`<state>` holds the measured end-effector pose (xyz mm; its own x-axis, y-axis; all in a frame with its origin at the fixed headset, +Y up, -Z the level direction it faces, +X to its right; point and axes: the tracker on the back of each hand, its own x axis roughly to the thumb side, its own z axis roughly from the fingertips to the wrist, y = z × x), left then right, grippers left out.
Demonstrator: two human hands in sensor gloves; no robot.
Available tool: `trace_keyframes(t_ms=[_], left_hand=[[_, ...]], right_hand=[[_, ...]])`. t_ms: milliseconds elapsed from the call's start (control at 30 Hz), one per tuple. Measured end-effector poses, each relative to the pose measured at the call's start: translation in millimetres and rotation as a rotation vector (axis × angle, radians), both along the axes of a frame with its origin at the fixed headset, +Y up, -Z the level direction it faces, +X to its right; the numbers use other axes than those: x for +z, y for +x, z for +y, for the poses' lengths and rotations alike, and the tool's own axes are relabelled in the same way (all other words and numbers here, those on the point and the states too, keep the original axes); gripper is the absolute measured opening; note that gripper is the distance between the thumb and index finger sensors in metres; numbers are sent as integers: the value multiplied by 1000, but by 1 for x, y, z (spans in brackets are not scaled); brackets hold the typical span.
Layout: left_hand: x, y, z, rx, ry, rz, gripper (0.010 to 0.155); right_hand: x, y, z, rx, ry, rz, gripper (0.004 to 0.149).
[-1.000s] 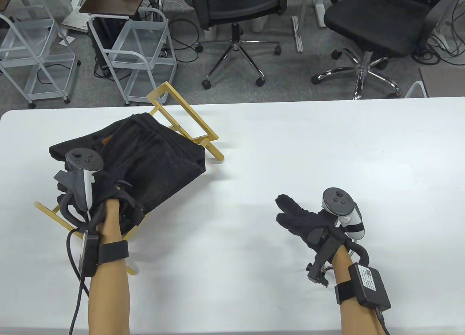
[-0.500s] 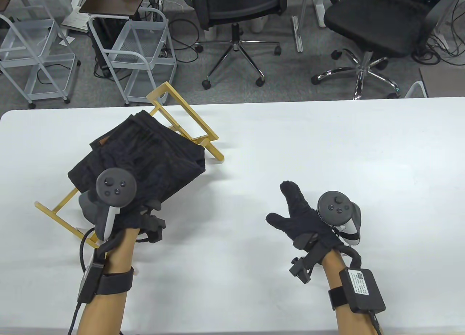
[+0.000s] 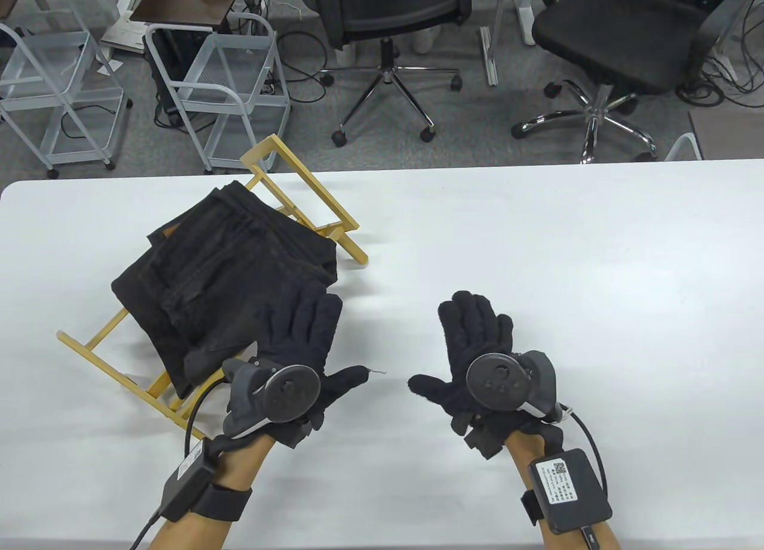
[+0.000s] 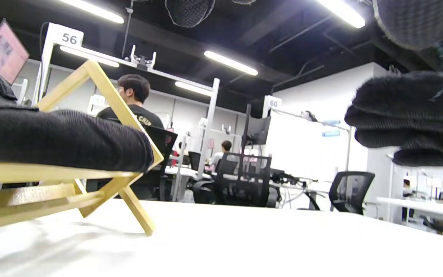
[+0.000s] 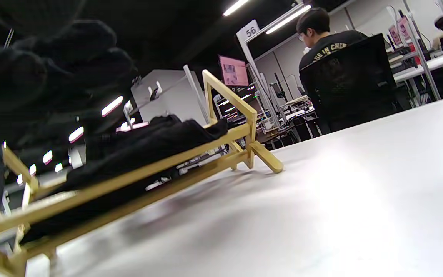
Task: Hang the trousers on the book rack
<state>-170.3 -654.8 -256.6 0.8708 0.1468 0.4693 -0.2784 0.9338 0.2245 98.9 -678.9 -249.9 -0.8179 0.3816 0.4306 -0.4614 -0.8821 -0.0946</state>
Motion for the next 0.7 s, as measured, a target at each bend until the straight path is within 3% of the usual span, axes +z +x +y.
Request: trace_keyframes(t_ms=[167, 700], left_hand=[[3, 3, -16, -8, -105, -43, 102], [-4, 4, -26, -22, -184, -42, 101]], right_hand=[[3, -11, -8, 73, -11, 22, 107], [-2, -15, -25, 152, -114, 11, 105]])
